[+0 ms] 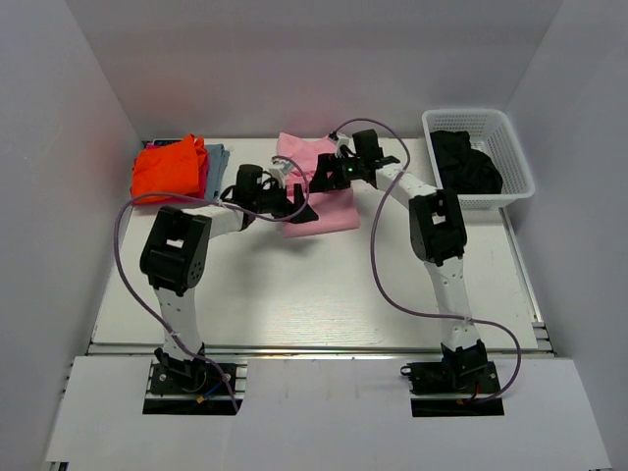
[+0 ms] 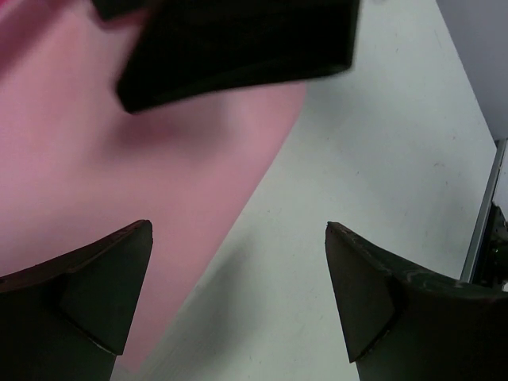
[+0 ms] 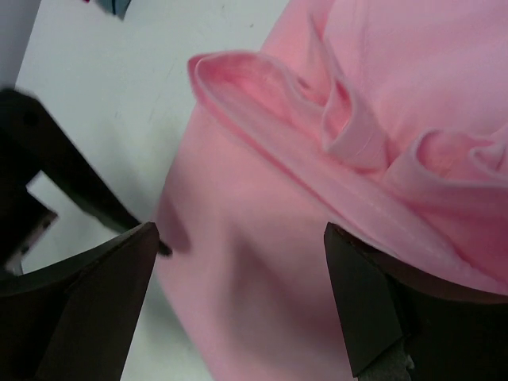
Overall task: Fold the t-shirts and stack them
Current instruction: Grab one side of the 2/3 rectangular tshirt with both arms
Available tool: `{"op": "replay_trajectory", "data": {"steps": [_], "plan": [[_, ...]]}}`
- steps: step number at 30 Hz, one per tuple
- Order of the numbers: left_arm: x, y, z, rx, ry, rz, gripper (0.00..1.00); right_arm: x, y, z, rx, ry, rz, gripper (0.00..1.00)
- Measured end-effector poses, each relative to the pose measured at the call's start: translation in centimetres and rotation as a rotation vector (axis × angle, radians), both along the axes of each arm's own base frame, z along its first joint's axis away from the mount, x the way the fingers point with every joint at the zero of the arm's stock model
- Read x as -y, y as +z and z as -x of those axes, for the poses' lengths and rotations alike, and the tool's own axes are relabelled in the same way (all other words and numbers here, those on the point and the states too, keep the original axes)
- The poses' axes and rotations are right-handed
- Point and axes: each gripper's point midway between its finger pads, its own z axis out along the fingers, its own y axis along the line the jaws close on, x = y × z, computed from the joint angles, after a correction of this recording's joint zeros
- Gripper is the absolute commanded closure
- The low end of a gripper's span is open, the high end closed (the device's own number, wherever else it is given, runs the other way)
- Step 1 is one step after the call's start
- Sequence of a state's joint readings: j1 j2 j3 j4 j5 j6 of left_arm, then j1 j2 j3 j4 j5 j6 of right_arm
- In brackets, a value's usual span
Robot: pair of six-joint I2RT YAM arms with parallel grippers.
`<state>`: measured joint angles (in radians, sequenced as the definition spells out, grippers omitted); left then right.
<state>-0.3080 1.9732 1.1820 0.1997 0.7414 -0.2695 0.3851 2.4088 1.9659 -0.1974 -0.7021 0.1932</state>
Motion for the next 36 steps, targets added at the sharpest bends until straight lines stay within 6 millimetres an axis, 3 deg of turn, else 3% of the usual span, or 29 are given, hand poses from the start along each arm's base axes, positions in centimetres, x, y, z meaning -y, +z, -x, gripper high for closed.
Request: {"op": "replay_trajectory", "data": {"steps": [4,7,13,18,24,32,34,36], "plan": [[1.0,-2.4,1.0,-0.040,-0.037,-0.020,0.00,-1.4,-1.4,-2.6,0.005,-0.053,-0.051,0.10],[1.1,-3.7,1.4,-0.065,-0.045,-0.035,0.00,-2.1,-1.3,-4.5,0.030,-0.106,-0.112,0.10],[1.0,-4.1,1.4,-0.059,-0.048,-0.048,0.00,-3.3,1.0,-8.8,0.100,-0.230,-0.266,0.10],[0.7,-4.2,1.3,-0.046,-0.048,-0.067,0.00,-2.6,1.8,-10.3,0.116,-0.308,-0.297,0.10],[0.2,-3.3,1.5,-0.050,-0.028,-0.094,0.00,-0.4,2.4,-8.0,0.113,-0.304,-0.206,0.10],[-2.9,1.1,0.0,-0.027,0.208,-0.195,0.00,6.0,11.5,-0.9,0.233,-0.381,-0.122,0.10],[-4.1,1.7,-0.3,-0.029,0.281,-0.229,0.03,8.0,11.9,-0.2,0.239,-0.429,-0.099,0.10],[-5.5,1.4,-0.5,-0.052,0.354,-0.273,0.06,9.9,10.5,0.3,0.201,-0.474,-0.055,0.10]]}}
